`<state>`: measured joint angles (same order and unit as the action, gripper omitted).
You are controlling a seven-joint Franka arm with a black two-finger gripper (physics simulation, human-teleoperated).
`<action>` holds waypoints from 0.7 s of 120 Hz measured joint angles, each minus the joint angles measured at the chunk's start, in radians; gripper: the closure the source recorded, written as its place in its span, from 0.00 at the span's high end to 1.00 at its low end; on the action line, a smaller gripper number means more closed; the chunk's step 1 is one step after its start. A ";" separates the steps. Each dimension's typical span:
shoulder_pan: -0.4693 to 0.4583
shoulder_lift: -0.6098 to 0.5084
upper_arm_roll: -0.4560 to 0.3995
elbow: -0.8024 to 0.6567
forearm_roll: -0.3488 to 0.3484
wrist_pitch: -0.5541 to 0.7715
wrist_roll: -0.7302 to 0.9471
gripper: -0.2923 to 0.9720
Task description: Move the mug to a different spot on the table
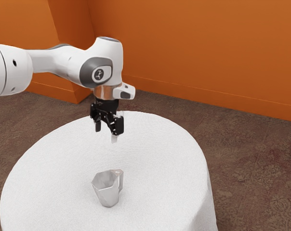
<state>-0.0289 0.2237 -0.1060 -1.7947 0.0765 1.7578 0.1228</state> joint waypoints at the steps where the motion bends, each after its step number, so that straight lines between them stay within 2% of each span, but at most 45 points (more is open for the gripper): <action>1: 0.000 0.000 0.000 -0.004 -0.001 0.002 -0.001 0.77; 47: -0.040 -0.043 -0.022 -0.138 -0.043 0.042 -0.044 0.77; 84: -0.053 -0.019 -0.065 -0.196 -0.049 0.148 -0.081 0.77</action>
<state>-0.0820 0.2045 -0.1708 -1.9906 0.0279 1.9062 0.0416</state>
